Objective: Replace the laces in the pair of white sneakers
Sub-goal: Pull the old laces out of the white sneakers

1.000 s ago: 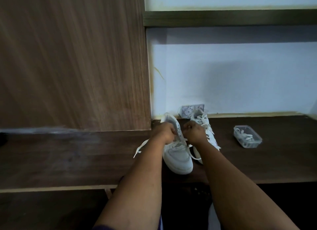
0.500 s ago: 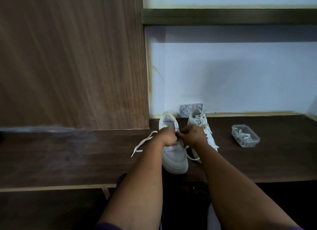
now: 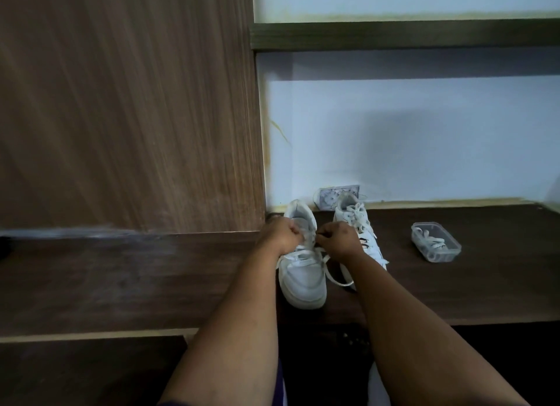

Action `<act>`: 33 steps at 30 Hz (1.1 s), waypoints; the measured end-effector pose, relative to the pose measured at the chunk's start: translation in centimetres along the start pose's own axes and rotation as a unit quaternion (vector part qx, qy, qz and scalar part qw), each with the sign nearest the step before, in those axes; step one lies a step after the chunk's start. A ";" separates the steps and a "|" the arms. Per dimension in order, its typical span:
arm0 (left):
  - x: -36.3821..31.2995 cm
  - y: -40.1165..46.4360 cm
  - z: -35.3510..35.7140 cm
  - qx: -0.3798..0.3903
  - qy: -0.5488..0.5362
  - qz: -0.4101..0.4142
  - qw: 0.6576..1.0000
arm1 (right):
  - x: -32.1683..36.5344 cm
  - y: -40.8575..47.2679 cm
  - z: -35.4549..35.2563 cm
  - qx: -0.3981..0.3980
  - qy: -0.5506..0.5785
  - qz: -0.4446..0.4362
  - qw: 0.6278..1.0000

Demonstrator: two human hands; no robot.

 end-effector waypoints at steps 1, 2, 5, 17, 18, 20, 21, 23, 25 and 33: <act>-0.2 0.2 0.6 0.008 0.037 0.024 0.999 | -0.1 0.1 0.1 0.001 0.002 0.002 1.000; -0.3 0.2 1.3 0.017 0.065 0.041 0.997 | -0.2 0.1 0.1 0.001 0.004 0.002 1.000; -0.2 0.3 2.8 0.054 0.112 0.056 0.991 | -0.2 0.2 0.2 -0.003 0.002 -0.001 1.000; 2.7 -1.8 -5.4 -0.398 -0.322 -0.179 0.840 | 0.1 0.1 0.0 0.006 0.017 -0.007 1.000; 2.6 -1.7 -5.5 -0.372 -0.268 -0.162 0.874 | 0.1 0.1 0.1 0.004 0.021 -0.006 1.000; 1.5 -1.0 -4.5 -0.285 -0.195 -0.082 0.935 | 0.2 0.2 0.2 0.000 0.019 -0.008 1.000; 0.7 -0.7 -3.9 -0.228 -0.171 -0.036 0.958 | 0.2 0.2 0.3 -0.001 0.017 -0.007 1.000; -0.1 -0.2 -1.9 -0.101 -0.093 0.029 0.990 | 0.2 0.3 0.3 0.001 0.014 -0.006 1.000; -0.1 0.1 0.2 -0.006 0.012 0.042 0.999 | 0.2 0.3 0.3 0.004 0.008 -0.006 1.000; 0.5 0.9 2.3 0.008 0.001 -0.005 1.000 | -0.1 0.4 0.4 0.008 0.001 -0.001 1.000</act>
Point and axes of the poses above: each hand's wrist, its own y-axis towards the middle knuckle, its own z-axis out of the palm, x = y × z, the point moved 5 cm from there along y, towards the middle knuckle, and after that the axes turned 12 degrees about -y, right-handed, at the moved point
